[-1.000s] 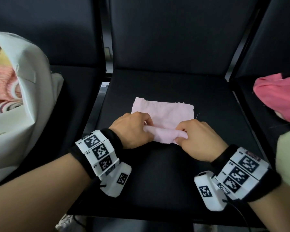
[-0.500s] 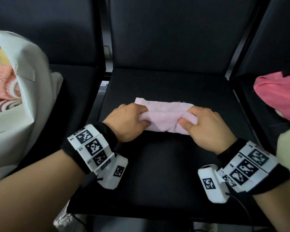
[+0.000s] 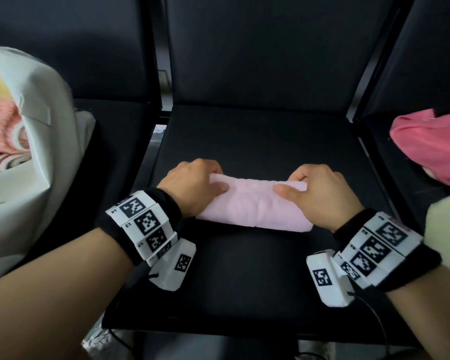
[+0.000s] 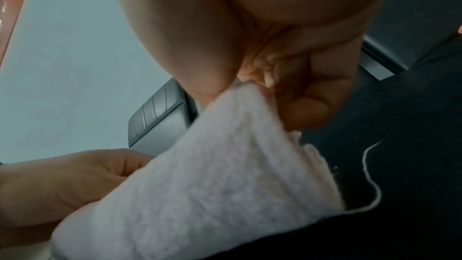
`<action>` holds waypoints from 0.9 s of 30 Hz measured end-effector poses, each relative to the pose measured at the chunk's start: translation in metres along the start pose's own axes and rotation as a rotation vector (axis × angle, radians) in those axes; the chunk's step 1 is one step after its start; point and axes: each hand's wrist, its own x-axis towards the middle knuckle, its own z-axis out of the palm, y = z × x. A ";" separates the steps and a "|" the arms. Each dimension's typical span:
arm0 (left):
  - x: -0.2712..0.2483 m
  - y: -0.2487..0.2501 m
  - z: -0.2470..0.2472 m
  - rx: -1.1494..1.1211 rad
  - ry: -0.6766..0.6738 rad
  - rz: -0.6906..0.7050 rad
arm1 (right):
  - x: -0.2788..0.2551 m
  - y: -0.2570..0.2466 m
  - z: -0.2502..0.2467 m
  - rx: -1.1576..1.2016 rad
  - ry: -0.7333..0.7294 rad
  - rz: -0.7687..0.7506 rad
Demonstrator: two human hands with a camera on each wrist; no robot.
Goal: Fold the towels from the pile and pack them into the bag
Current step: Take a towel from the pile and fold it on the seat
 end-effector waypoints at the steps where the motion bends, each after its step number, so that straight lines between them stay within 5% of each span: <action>1: 0.000 -0.001 0.001 0.004 0.002 -0.008 | 0.001 0.000 0.000 -0.002 -0.004 0.008; 9: 0.003 -0.006 0.004 0.095 0.064 -0.032 | 0.001 -0.001 0.005 -0.067 -0.005 0.065; 15: 0.004 -0.006 0.006 0.111 0.056 -0.048 | -0.018 -0.018 -0.001 -0.048 0.199 -0.266; 20: 0.003 -0.006 0.006 0.132 0.105 -0.045 | -0.036 -0.028 0.008 -0.203 -0.111 -0.391; 24: -0.009 0.010 0.003 0.115 0.205 0.147 | -0.038 -0.026 0.011 -0.254 -0.182 -0.397; 27: -0.019 0.021 0.006 0.124 0.048 0.235 | -0.035 -0.027 0.010 -0.276 -0.206 -0.379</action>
